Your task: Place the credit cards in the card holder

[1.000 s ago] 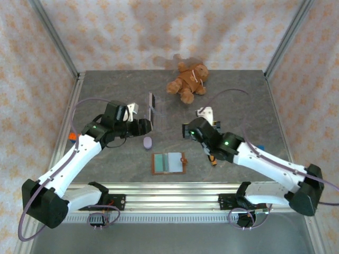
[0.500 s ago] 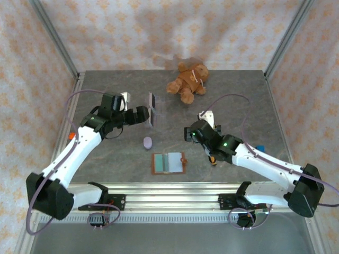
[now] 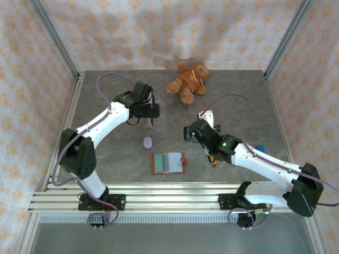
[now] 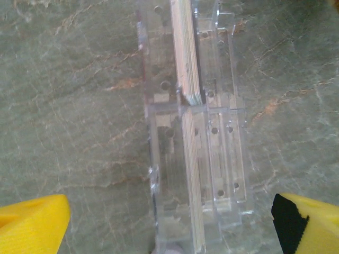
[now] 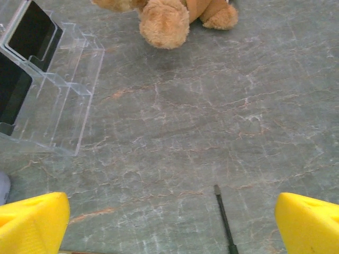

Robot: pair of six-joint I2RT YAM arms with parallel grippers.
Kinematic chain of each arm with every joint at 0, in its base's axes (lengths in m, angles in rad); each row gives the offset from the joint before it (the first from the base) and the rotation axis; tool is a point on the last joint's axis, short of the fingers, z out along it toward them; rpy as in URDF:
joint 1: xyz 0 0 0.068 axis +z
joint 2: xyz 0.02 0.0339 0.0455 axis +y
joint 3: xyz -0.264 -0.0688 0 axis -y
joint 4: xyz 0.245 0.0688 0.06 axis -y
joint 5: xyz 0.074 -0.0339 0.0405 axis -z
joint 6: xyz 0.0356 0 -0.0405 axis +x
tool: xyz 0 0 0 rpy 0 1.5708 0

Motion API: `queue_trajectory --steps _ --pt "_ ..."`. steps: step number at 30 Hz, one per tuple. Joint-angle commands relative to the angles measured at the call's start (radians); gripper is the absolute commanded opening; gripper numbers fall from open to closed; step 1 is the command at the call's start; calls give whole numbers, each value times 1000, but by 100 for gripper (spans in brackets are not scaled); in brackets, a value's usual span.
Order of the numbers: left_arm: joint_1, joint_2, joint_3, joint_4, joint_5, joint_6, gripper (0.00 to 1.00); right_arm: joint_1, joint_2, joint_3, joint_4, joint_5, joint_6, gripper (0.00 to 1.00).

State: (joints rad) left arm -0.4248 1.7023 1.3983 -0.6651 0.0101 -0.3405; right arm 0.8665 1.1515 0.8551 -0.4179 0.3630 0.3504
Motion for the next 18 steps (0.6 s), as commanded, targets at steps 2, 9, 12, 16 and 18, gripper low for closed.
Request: queue_trajectory --steps 2,9,12,16,18 --pt "-52 86 119 -137 -203 25 100 -19 -37 -38 -4 60 -11 99" --pt "-77 160 198 -214 -349 2 99 -27 -57 -69 -1 57 -38 99" --pt "-76 148 175 -189 -354 16 99 -29 -59 -72 -5 62 -54 99" --pt "-76 164 185 -185 -322 45 96 -29 -58 -71 -4 72 -67 99" --pt "-77 175 232 -183 -300 60 97 -30 -58 -71 0 74 -68 99"
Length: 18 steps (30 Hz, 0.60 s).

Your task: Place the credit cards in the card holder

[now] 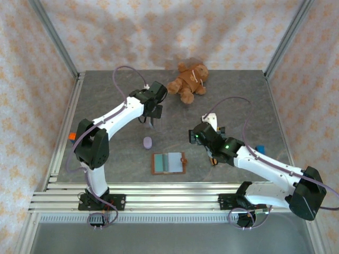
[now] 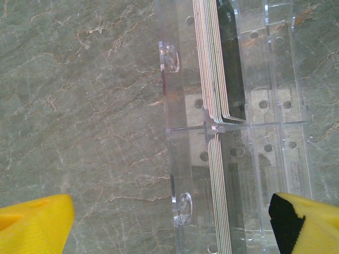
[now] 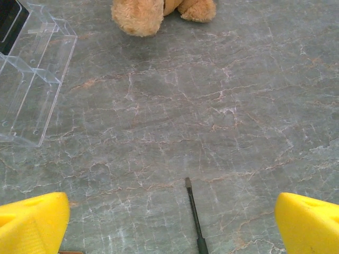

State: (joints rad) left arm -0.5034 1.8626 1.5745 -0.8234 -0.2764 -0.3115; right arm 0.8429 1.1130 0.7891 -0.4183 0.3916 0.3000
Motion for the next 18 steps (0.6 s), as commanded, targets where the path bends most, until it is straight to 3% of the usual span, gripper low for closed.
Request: queue_trajectory --steps 1,9,18 --pt "3 21 81 -17 -15 43 97 -6 -19 -4 4 46 -16 99" --pt "13 171 279 -4 -157 118 99 -7 -31 20 -21 54 16 99" --pt "26 264 318 72 -223 208 99 -7 -63 -4 -47 59 35 99"
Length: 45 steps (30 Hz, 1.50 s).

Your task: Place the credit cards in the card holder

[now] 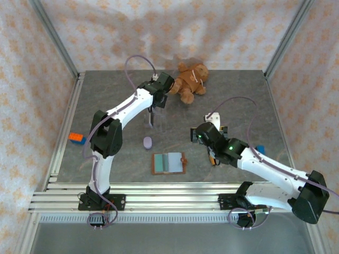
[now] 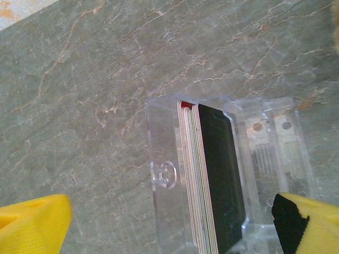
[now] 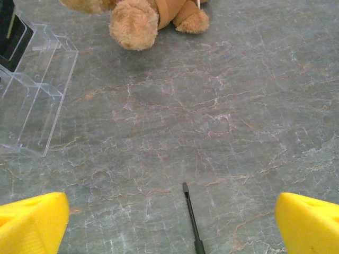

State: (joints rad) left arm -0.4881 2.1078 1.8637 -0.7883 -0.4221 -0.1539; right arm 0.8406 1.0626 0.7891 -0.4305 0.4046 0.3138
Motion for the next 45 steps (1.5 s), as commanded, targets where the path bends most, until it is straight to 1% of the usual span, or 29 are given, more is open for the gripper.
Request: queue_trajectory --steps 1,5,12,18,20,34,42,45 --pt "11 26 30 46 -97 56 99 -5 -12 -4 -36 45 21 99" --pt "11 57 29 73 -183 91 100 -4 -12 -5 -39 35 17 99" --pt "11 97 45 54 -187 111 100 -5 -6 -11 -37 33 13 99" --pt "12 135 77 24 -229 135 100 -4 5 -13 -33 33 3 99" --pt "11 145 91 12 -228 138 100 -5 7 -12 -30 33 1 99" --pt "11 127 99 25 -326 175 100 -5 20 -5 -36 31 -11 99" --pt "11 127 120 14 -329 188 99 -5 22 0 -36 28 -5 99" --pt "10 131 123 9 -305 188 94 -3 22 -2 -40 28 -4 99"
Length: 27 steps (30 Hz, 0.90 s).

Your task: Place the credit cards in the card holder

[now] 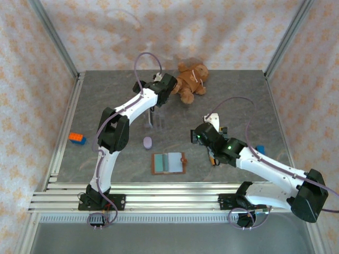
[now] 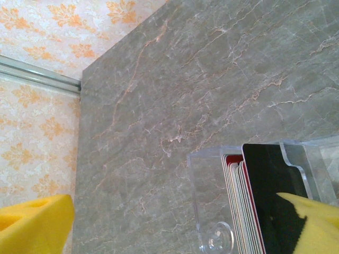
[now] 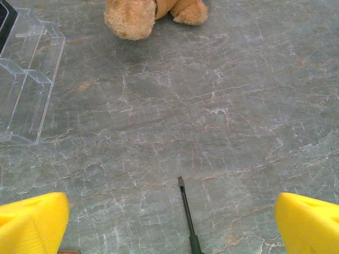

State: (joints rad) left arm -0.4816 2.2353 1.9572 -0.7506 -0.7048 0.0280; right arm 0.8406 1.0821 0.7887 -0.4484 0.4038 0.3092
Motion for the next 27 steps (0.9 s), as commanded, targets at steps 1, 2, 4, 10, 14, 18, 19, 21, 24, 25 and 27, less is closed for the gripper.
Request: queue_trajectory --steps 1,2,4,10,14,18,19,21,24,25,27 --pt "4 5 32 -31 -14 6 93 -4 2 -2 -24 31 1 99" --pt "5 9 36 -38 -4 5 90 -4 1 -3 -26 30 1 99" --pt "4 19 50 -54 5 0 86 -5 0 -5 -26 31 4 99" --pt "2 33 72 -99 77 -34 92 -4 0 -5 -28 28 8 99" --pt "4 40 57 -90 84 -56 96 -5 6 -3 -24 25 8 99" --pt "7 67 76 -126 67 -75 98 -5 10 2 -24 21 9 99" --pt "8 69 74 -127 83 -78 98 -5 10 0 -24 21 8 99" --pt "11 76 75 -128 118 -84 99 -5 10 0 -24 21 7 99" --pt "19 83 77 -136 146 -101 99 -6 12 3 -28 21 6 99" --pt "21 86 79 -140 144 -105 99 -6 11 4 -30 23 6 99" --pt "23 84 78 -144 131 -113 98 -5 9 3 -32 24 7 99"
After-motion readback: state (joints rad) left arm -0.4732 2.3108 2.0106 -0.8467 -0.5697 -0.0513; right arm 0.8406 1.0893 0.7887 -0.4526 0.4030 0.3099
